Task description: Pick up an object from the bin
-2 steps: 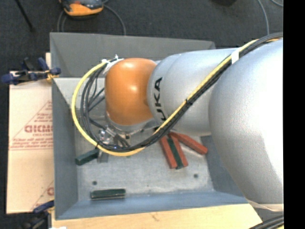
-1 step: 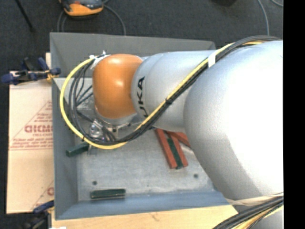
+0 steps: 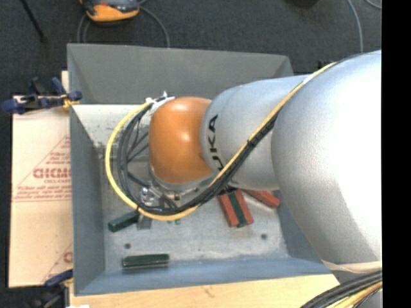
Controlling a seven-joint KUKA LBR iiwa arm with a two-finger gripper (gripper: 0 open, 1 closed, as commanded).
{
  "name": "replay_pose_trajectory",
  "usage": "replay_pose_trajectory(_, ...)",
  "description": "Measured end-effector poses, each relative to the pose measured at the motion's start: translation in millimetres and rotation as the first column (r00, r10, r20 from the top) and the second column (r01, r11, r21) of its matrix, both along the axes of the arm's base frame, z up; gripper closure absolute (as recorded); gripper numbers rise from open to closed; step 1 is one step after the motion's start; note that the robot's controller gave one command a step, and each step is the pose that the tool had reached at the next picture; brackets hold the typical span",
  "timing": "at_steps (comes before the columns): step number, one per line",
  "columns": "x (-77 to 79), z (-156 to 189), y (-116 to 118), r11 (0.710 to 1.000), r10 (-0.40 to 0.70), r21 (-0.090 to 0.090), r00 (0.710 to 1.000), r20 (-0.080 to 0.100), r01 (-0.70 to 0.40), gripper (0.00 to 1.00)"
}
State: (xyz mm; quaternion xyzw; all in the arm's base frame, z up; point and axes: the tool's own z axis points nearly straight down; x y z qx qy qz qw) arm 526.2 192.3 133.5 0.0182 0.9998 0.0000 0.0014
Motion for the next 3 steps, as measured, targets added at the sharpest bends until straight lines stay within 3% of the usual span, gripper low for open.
replay_pose_trajectory(1,-10.8,2.8,-3.4,1.000,-0.028,-0.001,1.000,-0.002,0.028,1.00)
replay_pose_trajectory(2,-19.7,46.0,2.1,0.999,-0.042,-0.001,0.999,-0.006,0.042,1.00)
replay_pose_trajectory(3,-42.7,117.1,-19.3,0.998,-0.062,0.000,0.998,0.000,0.062,1.00)
